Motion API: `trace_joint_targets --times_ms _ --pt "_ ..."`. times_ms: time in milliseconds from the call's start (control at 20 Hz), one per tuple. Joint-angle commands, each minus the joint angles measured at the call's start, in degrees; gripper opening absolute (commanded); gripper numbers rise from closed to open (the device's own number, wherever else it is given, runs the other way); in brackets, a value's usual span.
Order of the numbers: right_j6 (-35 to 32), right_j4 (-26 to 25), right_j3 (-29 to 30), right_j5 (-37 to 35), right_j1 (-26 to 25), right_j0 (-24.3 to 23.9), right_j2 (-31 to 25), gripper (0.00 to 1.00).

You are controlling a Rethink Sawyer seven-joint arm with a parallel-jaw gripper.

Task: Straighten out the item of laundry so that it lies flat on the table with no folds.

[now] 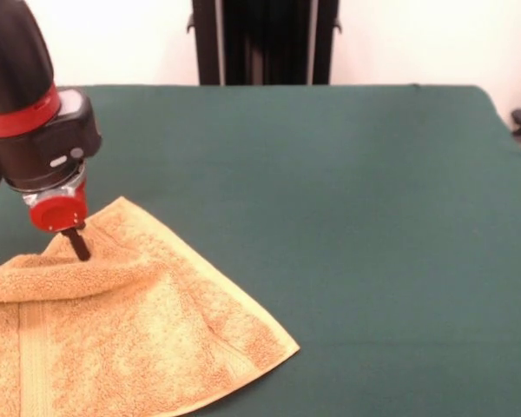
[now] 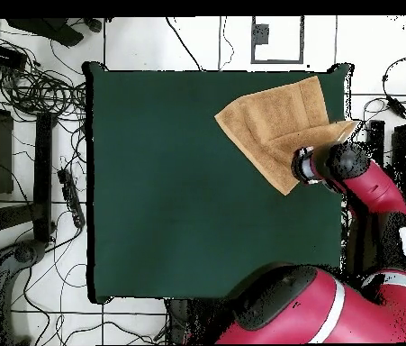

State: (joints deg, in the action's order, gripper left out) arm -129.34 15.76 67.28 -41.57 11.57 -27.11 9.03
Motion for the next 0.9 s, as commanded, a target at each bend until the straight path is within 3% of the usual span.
trace_joint_targets --times_ms 50,500,900 --pt "-8.70 0.48 1.20 -8.46 -1.18 2.68 -2.05 1.00" --pt "-10.89 2.97 0.41 -31.67 0.91 -0.06 -4.70 1.00" --pt "-7.85 1.87 0.86 -30.78 -2.33 -2.48 -3.72 1.00"
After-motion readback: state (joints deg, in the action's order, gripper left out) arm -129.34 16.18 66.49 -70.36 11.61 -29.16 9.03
